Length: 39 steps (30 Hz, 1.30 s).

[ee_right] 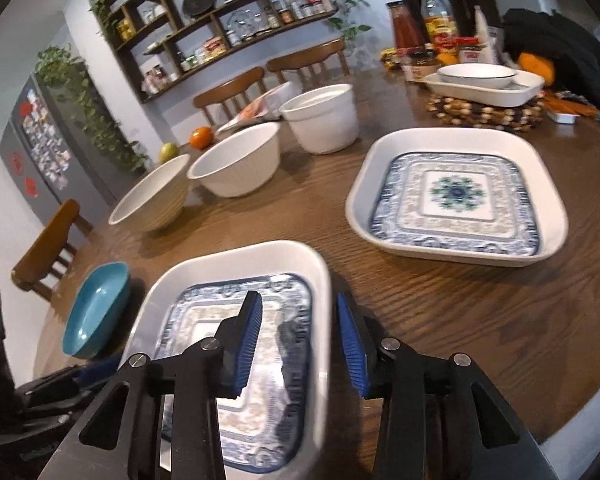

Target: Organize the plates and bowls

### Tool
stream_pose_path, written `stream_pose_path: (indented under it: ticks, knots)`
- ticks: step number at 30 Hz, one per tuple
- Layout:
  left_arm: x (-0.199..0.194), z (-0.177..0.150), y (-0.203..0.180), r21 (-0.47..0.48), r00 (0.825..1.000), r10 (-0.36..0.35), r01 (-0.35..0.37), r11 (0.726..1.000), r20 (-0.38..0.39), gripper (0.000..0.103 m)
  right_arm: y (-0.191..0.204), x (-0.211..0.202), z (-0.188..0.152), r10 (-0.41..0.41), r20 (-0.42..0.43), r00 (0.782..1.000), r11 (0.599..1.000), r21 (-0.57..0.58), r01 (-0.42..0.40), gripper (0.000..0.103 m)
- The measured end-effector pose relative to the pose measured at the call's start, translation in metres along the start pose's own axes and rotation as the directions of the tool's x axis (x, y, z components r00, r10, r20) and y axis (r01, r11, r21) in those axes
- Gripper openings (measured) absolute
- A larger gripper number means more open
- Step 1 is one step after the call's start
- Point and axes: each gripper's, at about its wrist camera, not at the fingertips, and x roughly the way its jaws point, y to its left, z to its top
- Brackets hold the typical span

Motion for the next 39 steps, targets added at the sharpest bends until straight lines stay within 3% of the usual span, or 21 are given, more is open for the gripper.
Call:
stream_pose_path:
  ticks: [3, 12, 25, 30, 32, 35, 39]
  knots:
    - [-0.003, -0.002, 0.001, -0.003, 1.0, 0.018, -0.018, 1.0, 0.004, 0.039, 0.007, 0.003, 0.0, -0.032, 0.003, 0.999, 0.999, -0.019, 0.032, 0.042]
    - [-0.013, -0.003, 0.008, -0.025, 0.997, 0.069, -0.068, 0.997, 0.026, 0.041, 0.03, 0.006, 0.008, -0.016, 0.012, 1.0, 0.995, -0.094, 0.017, 0.042]
    - [-0.008, -0.005, 0.009, -0.025, 0.998, 0.069, -0.069, 0.997, 0.003, 0.042, 0.03, 0.017, 0.003, -0.054, -0.023, 0.998, 0.994, -0.098, 0.052, 0.042]
    - [-0.01, -0.004, 0.01, -0.021, 0.998, 0.061, -0.061, 0.998, 0.005, 0.049, 0.029, 0.017, 0.004, -0.057, -0.025, 0.998, 0.994, -0.093, 0.054, 0.042]
    - [-0.016, -0.004, 0.01, -0.023, 0.997, 0.076, -0.075, 0.997, 0.027, 0.053, 0.028, 0.015, 0.004, -0.036, -0.033, 0.999, 0.996, -0.083, 0.033, 0.047]
    - [-0.025, -0.002, 0.012, -0.029, 0.995, 0.075, -0.073, 0.997, 0.061, 0.059, 0.03, 0.006, 0.005, 0.001, -0.002, 1.0, 0.996, -0.091, -0.001, 0.064]
    - [-0.043, 0.0, 0.02, -0.056, 0.989, 0.079, -0.073, 0.996, 0.121, 0.069, 0.041, -0.008, 0.005, -0.071, 0.064, 0.995, 0.987, -0.141, 0.079, 0.071]
